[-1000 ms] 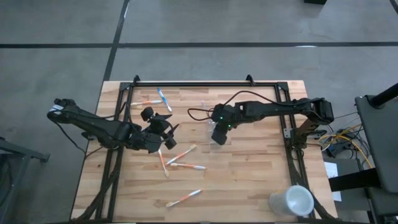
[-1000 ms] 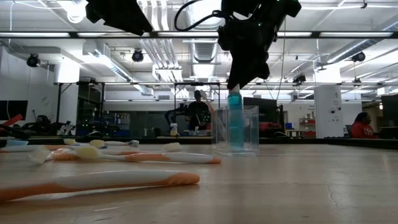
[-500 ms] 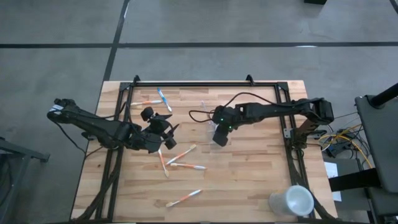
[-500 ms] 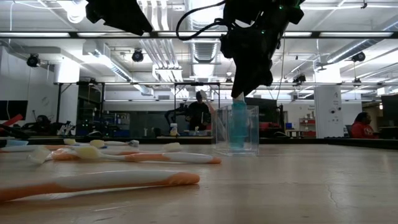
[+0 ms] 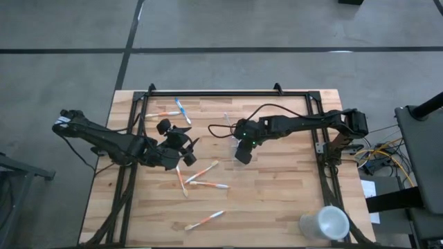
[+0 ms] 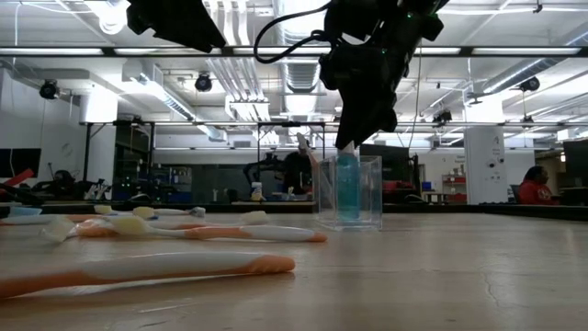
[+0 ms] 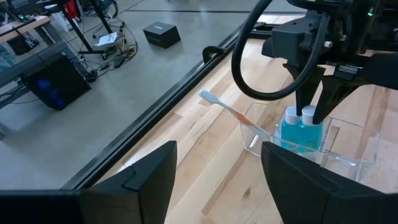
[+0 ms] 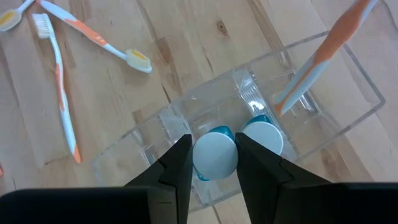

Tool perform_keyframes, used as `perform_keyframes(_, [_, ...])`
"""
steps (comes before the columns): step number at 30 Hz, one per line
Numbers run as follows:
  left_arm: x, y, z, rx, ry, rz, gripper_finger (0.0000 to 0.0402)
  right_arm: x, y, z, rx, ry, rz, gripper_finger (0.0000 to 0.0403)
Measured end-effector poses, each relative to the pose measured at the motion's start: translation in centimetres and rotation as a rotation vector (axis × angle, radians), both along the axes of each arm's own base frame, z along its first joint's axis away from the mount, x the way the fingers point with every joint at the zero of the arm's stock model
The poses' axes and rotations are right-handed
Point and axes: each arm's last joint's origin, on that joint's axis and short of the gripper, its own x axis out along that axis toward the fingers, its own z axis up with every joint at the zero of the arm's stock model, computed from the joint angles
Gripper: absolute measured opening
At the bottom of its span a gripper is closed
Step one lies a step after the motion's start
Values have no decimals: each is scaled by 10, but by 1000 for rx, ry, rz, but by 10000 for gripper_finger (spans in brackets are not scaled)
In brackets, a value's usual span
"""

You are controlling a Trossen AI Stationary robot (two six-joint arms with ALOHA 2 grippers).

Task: Pick & Place toothbrushing station
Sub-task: Put the mouthwash into the transparent organizer

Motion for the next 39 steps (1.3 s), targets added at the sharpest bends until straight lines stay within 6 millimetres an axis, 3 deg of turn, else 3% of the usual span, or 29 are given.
perform_keyframes(13, [0, 0, 0, 1, 1, 0, 239, 2, 0, 0, 14, 13, -1, 120])
perform_keyframes(39, [0, 0, 0, 5, 7, -2, 239, 2, 1, 0, 12, 6, 4, 123])
